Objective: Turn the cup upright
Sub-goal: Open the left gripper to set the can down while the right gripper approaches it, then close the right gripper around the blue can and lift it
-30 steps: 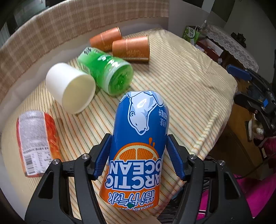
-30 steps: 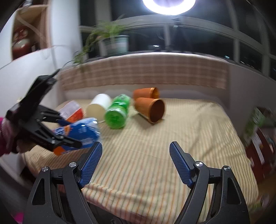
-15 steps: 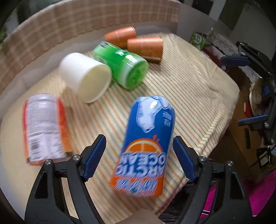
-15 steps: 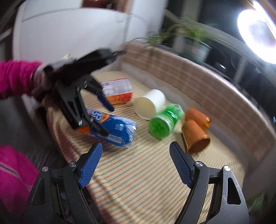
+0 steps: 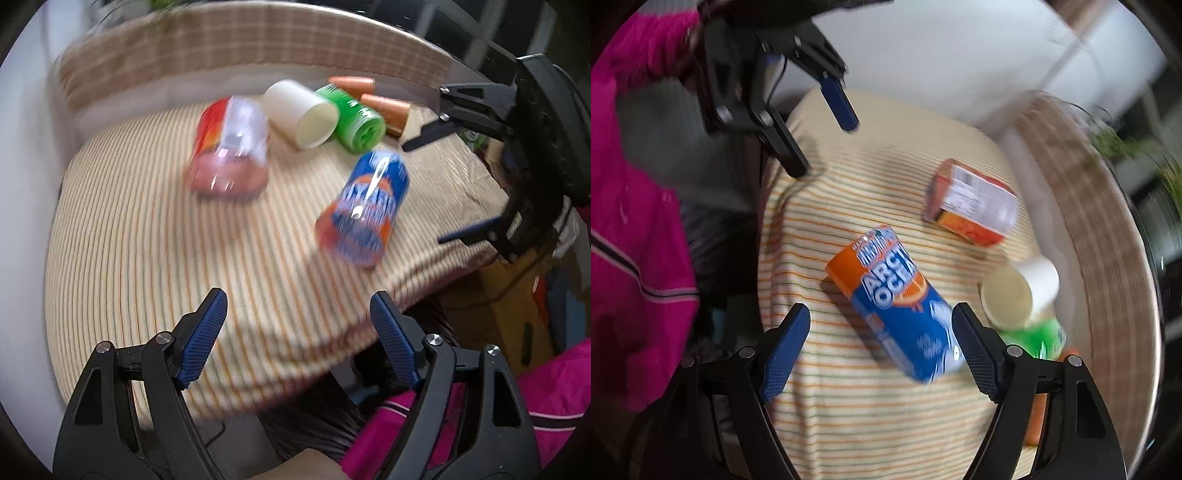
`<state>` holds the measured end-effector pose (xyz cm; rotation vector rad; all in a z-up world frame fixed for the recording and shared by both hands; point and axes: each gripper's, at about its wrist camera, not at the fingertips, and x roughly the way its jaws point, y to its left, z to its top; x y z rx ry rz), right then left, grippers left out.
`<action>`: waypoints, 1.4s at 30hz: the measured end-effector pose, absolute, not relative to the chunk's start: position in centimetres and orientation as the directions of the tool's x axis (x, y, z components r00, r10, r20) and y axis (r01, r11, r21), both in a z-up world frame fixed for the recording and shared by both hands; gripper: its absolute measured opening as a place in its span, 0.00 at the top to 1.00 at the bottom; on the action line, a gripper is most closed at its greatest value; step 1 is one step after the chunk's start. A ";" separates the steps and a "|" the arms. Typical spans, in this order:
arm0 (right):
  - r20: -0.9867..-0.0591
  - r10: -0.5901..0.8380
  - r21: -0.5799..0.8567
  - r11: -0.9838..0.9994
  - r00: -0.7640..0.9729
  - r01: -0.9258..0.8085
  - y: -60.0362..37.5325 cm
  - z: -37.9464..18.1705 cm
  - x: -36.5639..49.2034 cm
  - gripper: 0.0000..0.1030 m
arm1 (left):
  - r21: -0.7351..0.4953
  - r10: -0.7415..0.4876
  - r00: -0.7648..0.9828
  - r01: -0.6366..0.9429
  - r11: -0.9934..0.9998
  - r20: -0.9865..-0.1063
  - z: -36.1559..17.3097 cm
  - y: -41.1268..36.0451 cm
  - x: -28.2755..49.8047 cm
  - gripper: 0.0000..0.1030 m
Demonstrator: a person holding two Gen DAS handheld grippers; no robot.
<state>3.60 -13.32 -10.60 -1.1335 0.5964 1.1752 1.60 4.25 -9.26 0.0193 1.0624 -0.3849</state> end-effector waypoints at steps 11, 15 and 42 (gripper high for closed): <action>-0.892 0.271 -0.442 -0.348 0.362 -0.827 -9.1 -14.5 3.3 0.36 | -0.222 -0.297 0.414 0.219 0.950 -0.861 -10.6 6.2 -0.3 0.20; -0.892 0.272 -0.443 -0.377 0.360 -0.813 -8.4 -15.1 3.1 0.36 | -0.236 -0.306 0.415 0.212 0.948 -0.857 -10.9 6.3 -0.1 0.20; -0.744 0.537 0.061 0.647 0.398 -0.760 -15.5 -9.6 12.0 0.42 | -0.202 -0.256 0.516 0.160 0.966 -0.818 -10.9 3.2 1.4 0.20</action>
